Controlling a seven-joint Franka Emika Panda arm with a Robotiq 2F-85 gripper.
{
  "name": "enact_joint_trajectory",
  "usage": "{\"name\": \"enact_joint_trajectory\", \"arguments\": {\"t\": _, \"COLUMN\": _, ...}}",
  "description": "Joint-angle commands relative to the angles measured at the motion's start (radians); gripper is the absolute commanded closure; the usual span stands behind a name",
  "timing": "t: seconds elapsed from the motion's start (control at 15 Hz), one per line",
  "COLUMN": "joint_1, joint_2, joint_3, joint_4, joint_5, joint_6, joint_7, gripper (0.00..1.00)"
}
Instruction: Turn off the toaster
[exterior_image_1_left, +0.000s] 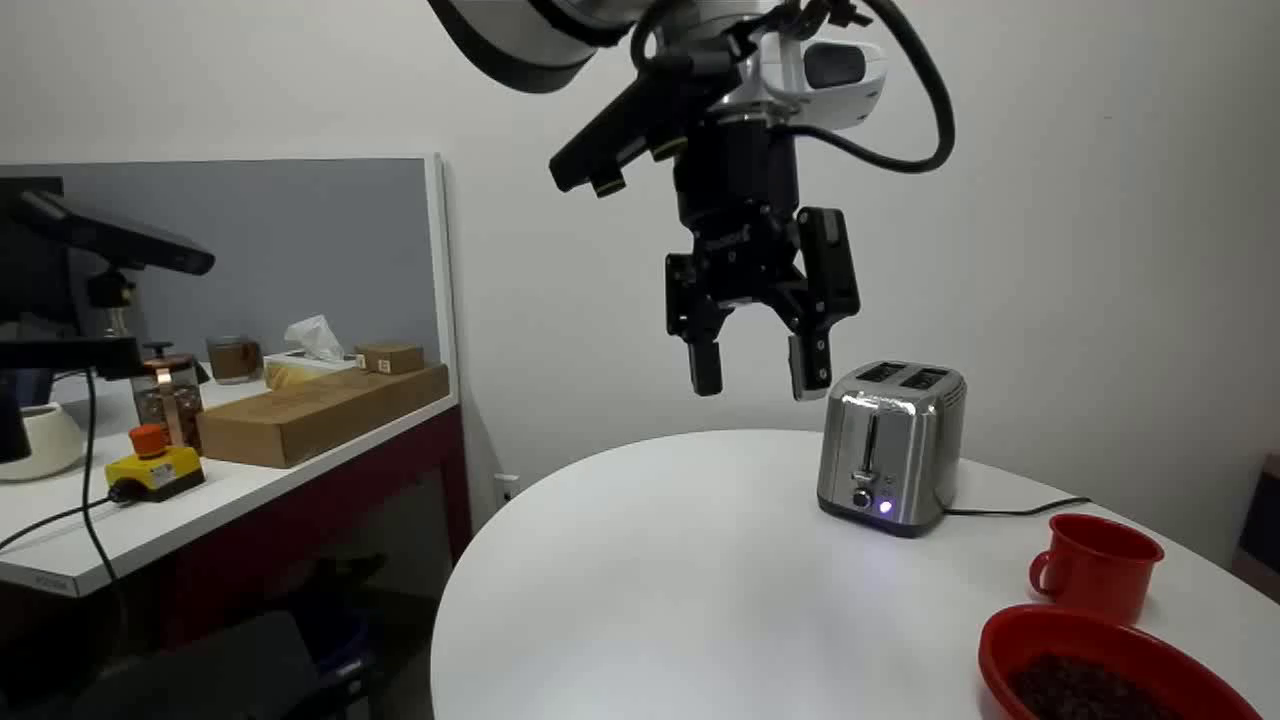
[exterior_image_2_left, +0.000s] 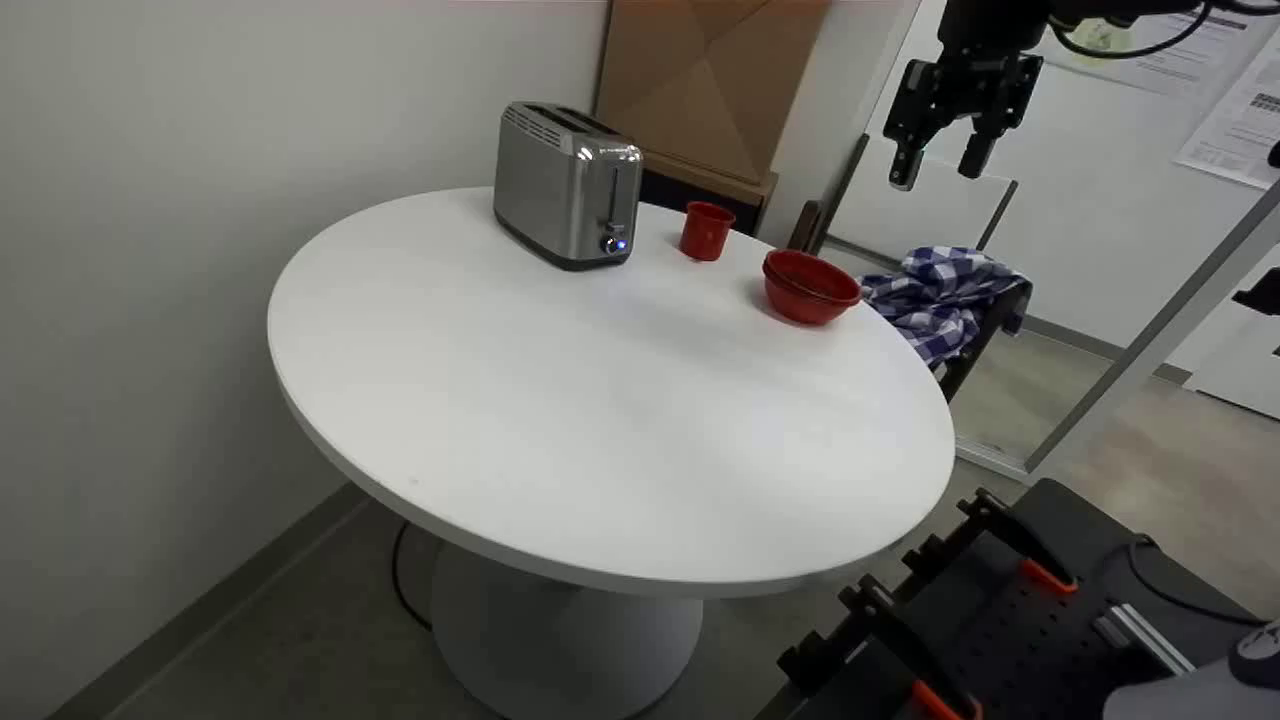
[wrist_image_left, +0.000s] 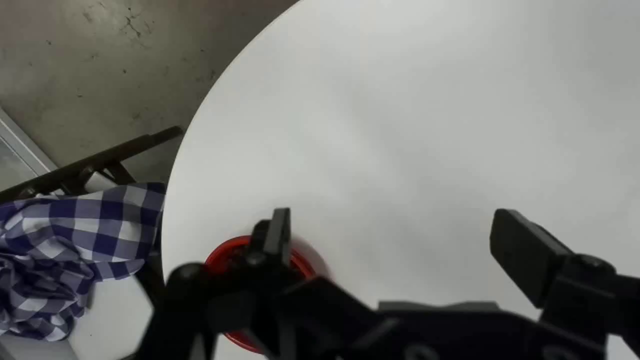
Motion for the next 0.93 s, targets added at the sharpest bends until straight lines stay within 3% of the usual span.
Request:
{"name": "enact_joint_trajectory", "arguments": {"t": 0.0, "joint_1": 0.019, "joint_2": 0.0, "joint_3": -0.018, "joint_4": 0.002, "joint_5": -0.006, "joint_6": -0.003, "joint_7": 0.004, "gripper": 0.0}}
{"name": "enact_joint_trajectory", "arguments": {"t": 0.33, "joint_1": 0.024, "joint_2": 0.01, "joint_3": -0.008, "joint_4": 0.015, "joint_5": -0.009, "joint_6": -0.004, "joint_7": 0.024, "gripper": 0.0}}
{"name": "enact_joint_trajectory", "arguments": {"t": 0.47, "joint_1": 0.033, "joint_2": 0.04, "joint_3": 0.013, "joint_4": 0.013, "joint_5": -0.055, "joint_6": 0.137, "joint_7": 0.062, "gripper": 0.0}}
{"name": "enact_joint_trajectory", "arguments": {"t": 0.67, "joint_1": 0.043, "joint_2": 0.188, "joint_3": 0.048, "joint_4": 0.093, "joint_5": -0.075, "joint_6": 0.233, "joint_7": 0.157, "gripper": 0.0}}
{"name": "enact_joint_trajectory", "arguments": {"t": 0.87, "joint_1": 0.044, "joint_2": 0.362, "joint_3": 0.06, "joint_4": 0.2, "joint_5": -0.224, "joint_6": 0.304, "joint_7": 0.29, "gripper": 0.0}}
